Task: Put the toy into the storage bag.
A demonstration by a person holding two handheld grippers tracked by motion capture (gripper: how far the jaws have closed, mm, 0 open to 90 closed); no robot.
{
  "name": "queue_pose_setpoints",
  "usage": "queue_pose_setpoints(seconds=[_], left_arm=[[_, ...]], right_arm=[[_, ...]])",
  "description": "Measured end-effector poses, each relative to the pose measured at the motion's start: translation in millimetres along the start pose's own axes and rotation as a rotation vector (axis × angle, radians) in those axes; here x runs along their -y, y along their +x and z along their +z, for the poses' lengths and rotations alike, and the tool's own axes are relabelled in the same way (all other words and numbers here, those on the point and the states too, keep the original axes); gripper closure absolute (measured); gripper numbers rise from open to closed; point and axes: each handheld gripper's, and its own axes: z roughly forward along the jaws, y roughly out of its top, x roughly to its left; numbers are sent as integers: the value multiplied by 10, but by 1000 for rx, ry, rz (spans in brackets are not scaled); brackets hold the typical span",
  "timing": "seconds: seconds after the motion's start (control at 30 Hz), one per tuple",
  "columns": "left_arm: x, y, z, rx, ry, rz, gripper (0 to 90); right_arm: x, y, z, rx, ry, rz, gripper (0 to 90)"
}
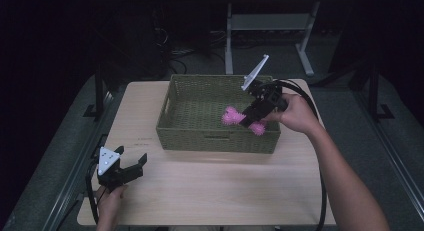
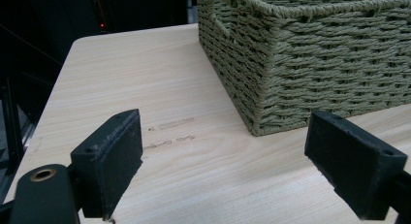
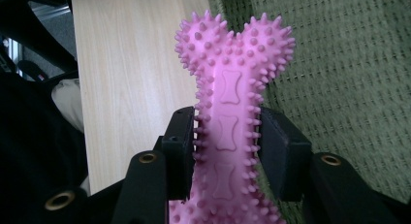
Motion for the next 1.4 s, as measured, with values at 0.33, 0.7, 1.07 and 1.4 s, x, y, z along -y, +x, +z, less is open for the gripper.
queue_pose_setpoints(seconds=[0.33, 0.7, 1.07, 1.4], left_arm=[[-1, -14, 2, 4, 1, 3, 130], [2, -7, 6, 3, 4, 1, 130], [4, 2, -1, 1, -1, -5, 130], [5, 16, -8, -3, -2, -6, 130]], right_arm=[[-32, -118, -35, 3, 4, 10, 578], [-53, -273, -37, 1, 4, 36, 578], [-107, -382, 3, 5, 14, 49, 578], [-72, -553, 113, 16, 38, 92, 578]])
